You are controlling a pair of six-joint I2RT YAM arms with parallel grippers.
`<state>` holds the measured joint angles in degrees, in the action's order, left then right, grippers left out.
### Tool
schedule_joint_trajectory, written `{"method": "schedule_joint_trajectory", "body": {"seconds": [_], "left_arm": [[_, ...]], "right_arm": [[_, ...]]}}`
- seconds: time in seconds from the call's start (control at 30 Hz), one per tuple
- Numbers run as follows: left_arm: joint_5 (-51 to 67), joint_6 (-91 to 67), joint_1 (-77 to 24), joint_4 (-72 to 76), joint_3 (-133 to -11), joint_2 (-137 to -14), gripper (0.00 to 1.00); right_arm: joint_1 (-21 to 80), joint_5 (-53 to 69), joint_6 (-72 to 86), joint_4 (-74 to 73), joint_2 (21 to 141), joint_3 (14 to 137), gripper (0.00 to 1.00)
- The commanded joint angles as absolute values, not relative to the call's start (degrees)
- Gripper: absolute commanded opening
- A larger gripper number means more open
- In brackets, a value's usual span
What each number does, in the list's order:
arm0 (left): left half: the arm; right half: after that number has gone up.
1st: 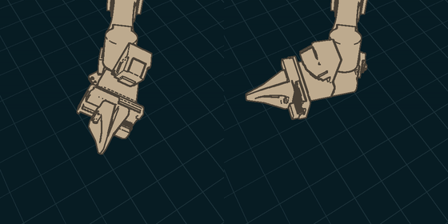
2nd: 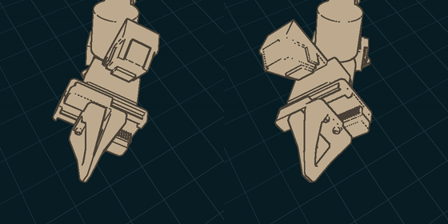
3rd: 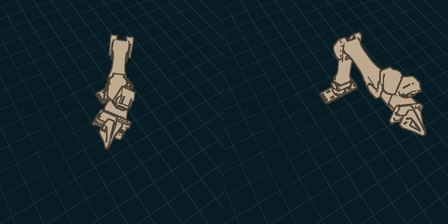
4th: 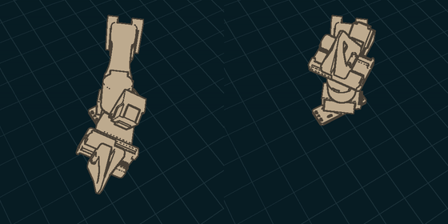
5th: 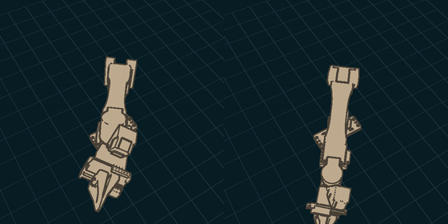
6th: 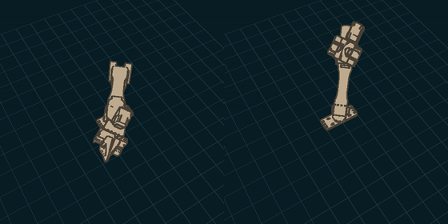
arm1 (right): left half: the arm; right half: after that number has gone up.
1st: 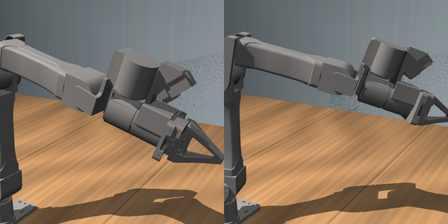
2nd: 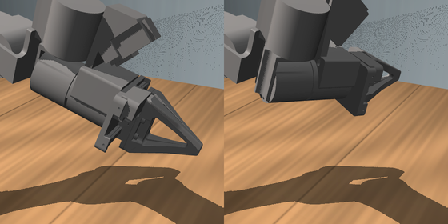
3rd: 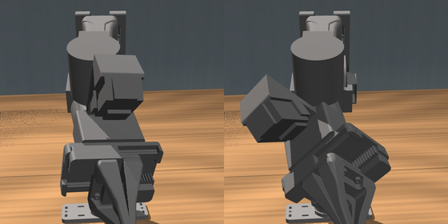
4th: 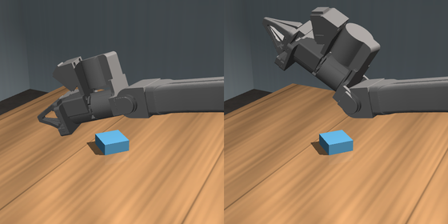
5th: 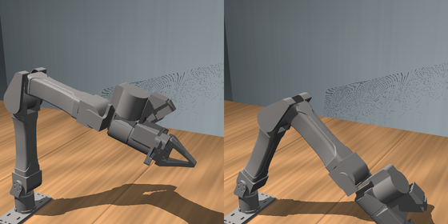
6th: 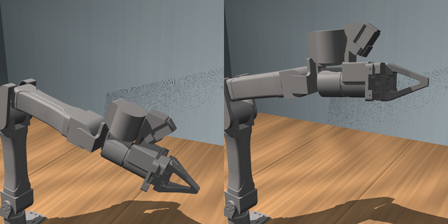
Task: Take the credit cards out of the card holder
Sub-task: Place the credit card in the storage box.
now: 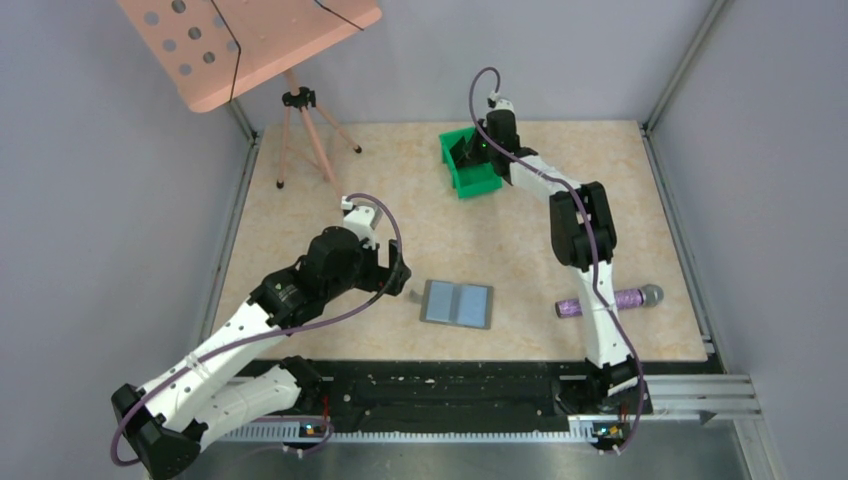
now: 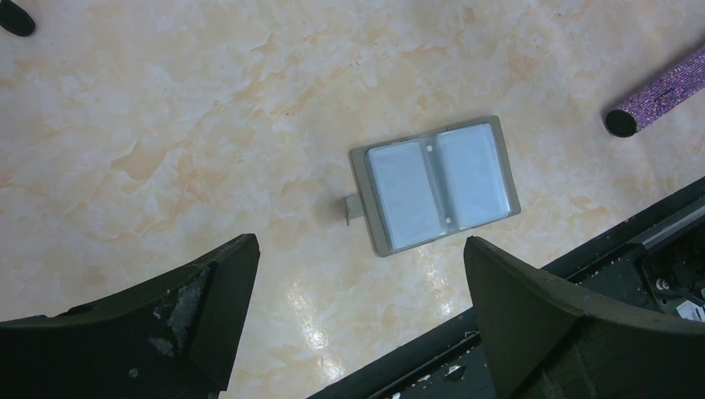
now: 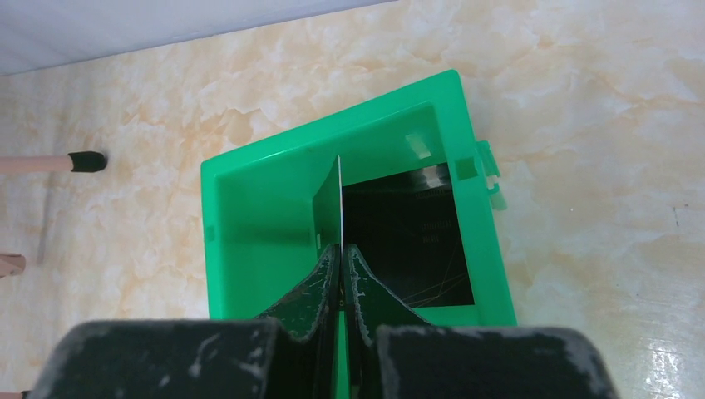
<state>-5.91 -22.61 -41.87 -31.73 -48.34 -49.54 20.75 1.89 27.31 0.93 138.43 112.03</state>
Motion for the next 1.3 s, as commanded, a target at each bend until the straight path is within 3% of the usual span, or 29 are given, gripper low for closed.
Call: {"method": "schedule_joint_trajectory", "body": {"seconds": [0.0, 1.27], "left_arm": [[-6.81, -22.84, -41.85, -30.59, -48.18, -49.65, 0.99], [-6.78, -22.81, -41.84, -30.57, -48.34, -50.44, 0.99]], "right_arm": [[20.03, 2.2, 28.15, 3.12, 134.47, 111.24, 0.0], [18.95, 0.27, 28.35, 3.65, 130.39, 106.59, 0.0]]}}
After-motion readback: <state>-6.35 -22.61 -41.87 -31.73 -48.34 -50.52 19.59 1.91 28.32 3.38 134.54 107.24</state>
